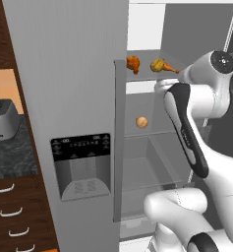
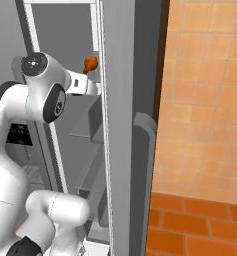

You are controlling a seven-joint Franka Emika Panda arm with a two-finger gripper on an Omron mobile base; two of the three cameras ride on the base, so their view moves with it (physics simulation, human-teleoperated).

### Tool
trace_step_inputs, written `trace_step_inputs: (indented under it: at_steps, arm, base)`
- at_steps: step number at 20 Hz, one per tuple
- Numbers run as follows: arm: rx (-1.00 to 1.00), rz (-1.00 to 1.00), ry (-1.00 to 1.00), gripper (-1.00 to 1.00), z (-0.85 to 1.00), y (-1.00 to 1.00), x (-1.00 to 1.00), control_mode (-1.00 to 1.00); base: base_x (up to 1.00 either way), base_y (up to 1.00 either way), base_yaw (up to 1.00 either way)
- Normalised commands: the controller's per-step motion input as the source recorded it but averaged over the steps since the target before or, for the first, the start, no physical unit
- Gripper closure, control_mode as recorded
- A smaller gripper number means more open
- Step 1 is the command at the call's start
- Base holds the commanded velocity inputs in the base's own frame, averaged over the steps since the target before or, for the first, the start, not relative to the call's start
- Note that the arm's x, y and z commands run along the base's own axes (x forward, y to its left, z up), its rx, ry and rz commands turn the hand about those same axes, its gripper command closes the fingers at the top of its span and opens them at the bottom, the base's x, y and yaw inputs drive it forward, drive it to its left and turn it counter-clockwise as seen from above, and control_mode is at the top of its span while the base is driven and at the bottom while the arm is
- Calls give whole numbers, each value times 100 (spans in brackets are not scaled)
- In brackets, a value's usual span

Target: Place one squash and one chicken drumstick in each tupperware on the nearby counter, to pack two identical lunches.

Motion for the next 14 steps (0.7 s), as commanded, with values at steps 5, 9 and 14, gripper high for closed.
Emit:
trace_step_inputs:
  at_steps: [5, 9, 14]
  arm:
    - [1, -17, -13, -100, 11, -25, 36, -100]
    - [9, -10, 0, -100, 28, -4, 51, -100]
    - [9, -2, 4, -100, 29, 0, 33, -100]
  base:
    - [0, 0, 0]
    - [0, 0, 0]
    - [0, 0, 0]
